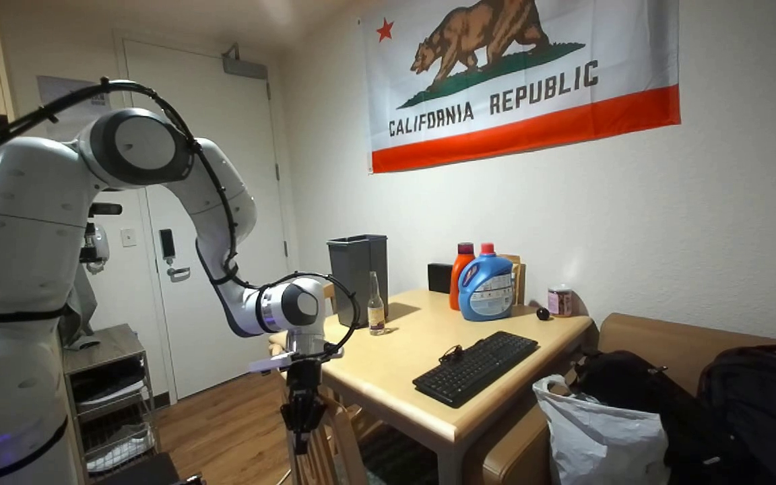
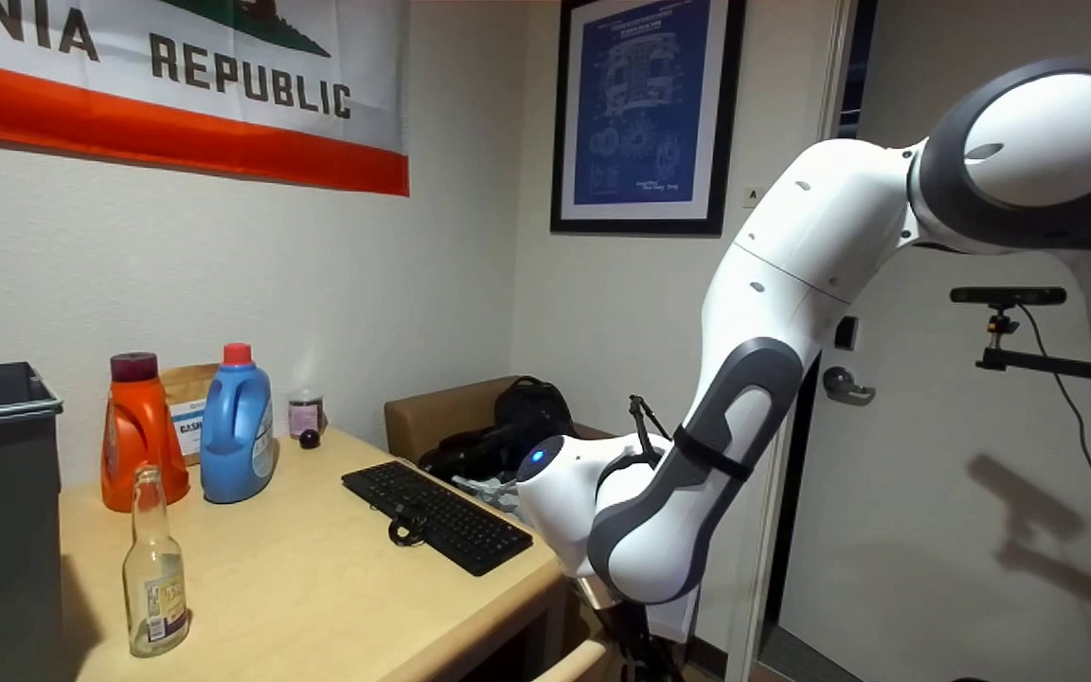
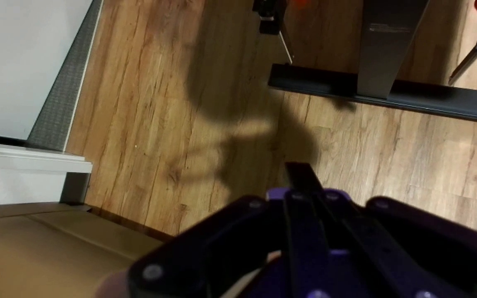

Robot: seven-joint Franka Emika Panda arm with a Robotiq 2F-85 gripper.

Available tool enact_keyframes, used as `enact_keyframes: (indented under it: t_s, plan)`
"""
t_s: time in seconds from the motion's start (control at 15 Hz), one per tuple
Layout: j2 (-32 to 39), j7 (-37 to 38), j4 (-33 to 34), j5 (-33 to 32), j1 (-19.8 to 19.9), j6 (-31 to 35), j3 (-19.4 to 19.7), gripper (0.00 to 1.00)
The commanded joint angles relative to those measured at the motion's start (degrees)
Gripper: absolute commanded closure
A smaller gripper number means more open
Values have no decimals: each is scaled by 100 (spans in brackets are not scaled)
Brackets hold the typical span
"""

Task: Push the chair under the table

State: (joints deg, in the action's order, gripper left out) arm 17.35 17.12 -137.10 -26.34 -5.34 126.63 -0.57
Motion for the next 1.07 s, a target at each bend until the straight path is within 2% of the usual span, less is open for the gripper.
enact_keyframes:
  t_s: [0.0,0.47,1.0]
  plan:
    - [473,19,665,-187,-102,325,100,100]
    - [636,145,845,-844,-121,1086,319,100]
    - [1028,105,1401,-1067,-136,1306,469,100]
